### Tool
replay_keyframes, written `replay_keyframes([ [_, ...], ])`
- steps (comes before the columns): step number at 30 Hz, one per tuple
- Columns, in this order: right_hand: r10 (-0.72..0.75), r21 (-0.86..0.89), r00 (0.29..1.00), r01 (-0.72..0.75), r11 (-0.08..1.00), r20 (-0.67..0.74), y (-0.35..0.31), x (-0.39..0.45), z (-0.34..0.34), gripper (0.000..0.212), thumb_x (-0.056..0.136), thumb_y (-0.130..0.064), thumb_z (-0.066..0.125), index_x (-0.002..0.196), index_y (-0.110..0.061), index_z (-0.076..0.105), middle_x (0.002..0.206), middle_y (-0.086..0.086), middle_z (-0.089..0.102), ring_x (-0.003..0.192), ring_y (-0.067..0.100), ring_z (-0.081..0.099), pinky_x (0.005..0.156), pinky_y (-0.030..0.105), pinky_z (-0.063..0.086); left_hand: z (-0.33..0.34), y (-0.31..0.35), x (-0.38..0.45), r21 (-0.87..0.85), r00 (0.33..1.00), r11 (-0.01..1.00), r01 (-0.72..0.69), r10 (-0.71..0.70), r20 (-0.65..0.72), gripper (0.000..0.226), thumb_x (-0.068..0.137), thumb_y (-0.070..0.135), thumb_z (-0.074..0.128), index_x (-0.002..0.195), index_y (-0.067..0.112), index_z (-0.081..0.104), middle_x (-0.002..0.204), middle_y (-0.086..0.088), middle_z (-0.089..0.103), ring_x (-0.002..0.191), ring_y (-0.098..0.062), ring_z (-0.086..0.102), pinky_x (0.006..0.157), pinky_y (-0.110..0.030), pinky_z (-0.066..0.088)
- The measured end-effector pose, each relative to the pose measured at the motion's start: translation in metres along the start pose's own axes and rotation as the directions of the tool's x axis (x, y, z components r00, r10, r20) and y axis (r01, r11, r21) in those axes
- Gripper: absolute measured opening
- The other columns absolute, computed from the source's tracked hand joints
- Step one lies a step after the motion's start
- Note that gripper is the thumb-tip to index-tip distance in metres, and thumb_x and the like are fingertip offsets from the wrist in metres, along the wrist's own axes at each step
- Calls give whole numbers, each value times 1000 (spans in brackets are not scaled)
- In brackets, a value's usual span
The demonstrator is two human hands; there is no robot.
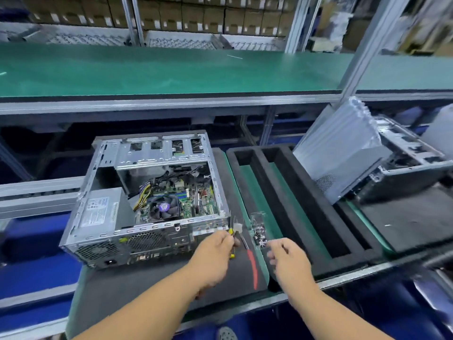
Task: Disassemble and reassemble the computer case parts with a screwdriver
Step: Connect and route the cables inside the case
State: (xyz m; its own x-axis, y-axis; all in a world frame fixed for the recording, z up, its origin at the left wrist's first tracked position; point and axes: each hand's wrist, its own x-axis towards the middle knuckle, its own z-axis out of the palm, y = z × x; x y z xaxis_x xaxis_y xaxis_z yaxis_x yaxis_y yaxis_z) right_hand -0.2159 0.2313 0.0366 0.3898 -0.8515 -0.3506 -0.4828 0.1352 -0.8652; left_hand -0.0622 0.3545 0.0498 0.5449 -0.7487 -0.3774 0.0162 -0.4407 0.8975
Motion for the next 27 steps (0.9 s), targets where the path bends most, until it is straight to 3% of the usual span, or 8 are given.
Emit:
replay_keyframes([
  [3,119,180,975,-154,972,190,-3,-34,22,30,106,-34,47,105,-18,72,79,8,70,66,20,62,56,34,49,12,-12,-8,-19,997,998,67,-67,-38,27,109,21,36,97,17,60,69,0,47,57,-17,39,58,-31,30],
  [6,166,160,944,-218,963,284,-3,-46,35,33,108,-42,42,111,-25,70,91,8,75,72,20,66,57,32,53,31,-3,-14,-136,991,983,126,-132,-36,27,107,19,36,100,17,62,76,1,58,61,-14,51,58,-25,40],
  [10,136,99,975,-155,983,176,-19,-48,41,29,108,-41,40,108,-23,62,86,7,70,60,17,60,49,28,47,41,28,-26,-411,989,901,140,-104,109,35,98,7,39,83,19,69,60,-4,59,43,-19,42,43,-23,30],
  [12,134,186,981,-159,969,139,-31,-43,37,26,107,-38,41,108,-25,65,83,8,71,56,15,59,46,27,45,42,47,-27,-459,989,879,128,-77,127,31,94,10,41,93,14,72,63,-6,61,47,-19,43,46,-23,27],
  [15,129,363,979,-179,914,158,-50,-29,27,29,109,-32,41,107,-32,70,89,5,78,61,17,69,49,28,48,47,72,-24,-470,993,878,95,-47,112,35,92,23,48,112,32,75,84,-3,71,54,-20,51,50,-22,31],
  [18,77,453,985,-140,880,154,-72,-2,15,30,111,-27,38,110,-27,68,82,0,79,52,10,68,41,22,43,52,94,-9,-486,999,874,26,-9,38,48,97,10,48,135,37,62,110,5,74,52,-9,53,47,-18,39],
  [23,-66,326,990,21,945,127,-113,77,0,24,113,-29,37,121,-30,60,96,10,78,60,20,64,45,25,43,38,101,19,-200,986,976,-82,51,-158,66,97,-2,43,155,28,40,122,16,61,64,8,56,54,-6,41],
  [27,-75,105,980,56,993,187,-133,148,5,24,112,-29,38,125,-38,56,91,6,77,55,17,63,43,23,43,33,103,33,-307,969,946,-107,30,-244,51,97,-14,37,130,18,59,117,8,65,89,8,64,75,-7,46],
])
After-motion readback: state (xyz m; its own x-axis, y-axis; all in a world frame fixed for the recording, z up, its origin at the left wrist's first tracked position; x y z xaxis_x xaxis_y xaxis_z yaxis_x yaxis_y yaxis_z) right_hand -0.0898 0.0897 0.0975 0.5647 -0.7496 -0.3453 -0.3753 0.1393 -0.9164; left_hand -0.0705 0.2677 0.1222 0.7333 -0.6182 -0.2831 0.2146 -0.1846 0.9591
